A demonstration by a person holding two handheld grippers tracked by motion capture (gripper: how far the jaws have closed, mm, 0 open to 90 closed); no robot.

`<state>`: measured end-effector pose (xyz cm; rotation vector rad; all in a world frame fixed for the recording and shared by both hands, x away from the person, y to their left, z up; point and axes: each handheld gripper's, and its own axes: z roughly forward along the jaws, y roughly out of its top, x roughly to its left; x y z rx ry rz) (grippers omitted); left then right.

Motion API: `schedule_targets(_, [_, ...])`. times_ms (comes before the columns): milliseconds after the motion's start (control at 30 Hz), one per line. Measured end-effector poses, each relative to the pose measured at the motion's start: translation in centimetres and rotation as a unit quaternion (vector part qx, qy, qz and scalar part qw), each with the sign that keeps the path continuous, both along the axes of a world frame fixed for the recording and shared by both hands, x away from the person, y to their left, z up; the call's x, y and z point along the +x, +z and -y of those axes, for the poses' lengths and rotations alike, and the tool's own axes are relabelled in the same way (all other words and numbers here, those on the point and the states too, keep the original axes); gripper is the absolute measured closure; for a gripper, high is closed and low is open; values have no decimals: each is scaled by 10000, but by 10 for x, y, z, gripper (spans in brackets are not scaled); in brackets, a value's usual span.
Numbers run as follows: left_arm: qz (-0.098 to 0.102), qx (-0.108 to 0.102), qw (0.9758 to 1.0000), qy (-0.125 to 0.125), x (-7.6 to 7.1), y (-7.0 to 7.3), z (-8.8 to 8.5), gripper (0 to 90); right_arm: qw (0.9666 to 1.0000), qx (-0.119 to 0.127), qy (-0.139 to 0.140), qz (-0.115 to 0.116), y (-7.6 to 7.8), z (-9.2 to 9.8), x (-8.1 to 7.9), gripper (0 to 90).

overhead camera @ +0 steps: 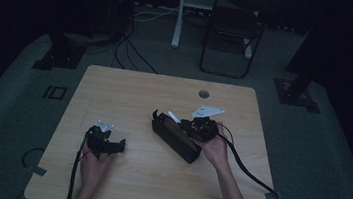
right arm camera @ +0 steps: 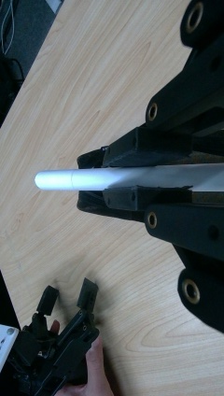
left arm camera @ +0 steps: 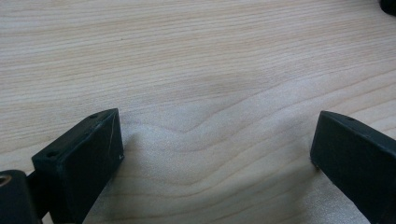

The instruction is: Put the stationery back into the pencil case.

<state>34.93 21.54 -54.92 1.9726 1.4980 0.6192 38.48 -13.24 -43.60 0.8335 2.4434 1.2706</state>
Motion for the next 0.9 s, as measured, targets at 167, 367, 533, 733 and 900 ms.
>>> schedule_targets(167, [2,-3,10000,3,0,0,0,28,10000,-12,2,-29,-3,-1,2,789])
schedule_targets(367, [1,-1,10000,2,0,0,0,28,10000,-18,8,-68,-6,-4,3,788])
schedule_targets(533, [-1,2,10000,0,0,0,0,28,10000,-33,10,-82,-8,-5,4,789])
schedule_targets(733, [1,-1,10000,3,0,0,0,28,10000,-35,-3,-93,-9,-6,5,788])
schedule_targets(900, [0,1,10000,0,0,0,0,28,9999,-12,-22,-113,-11,-7,7,788])
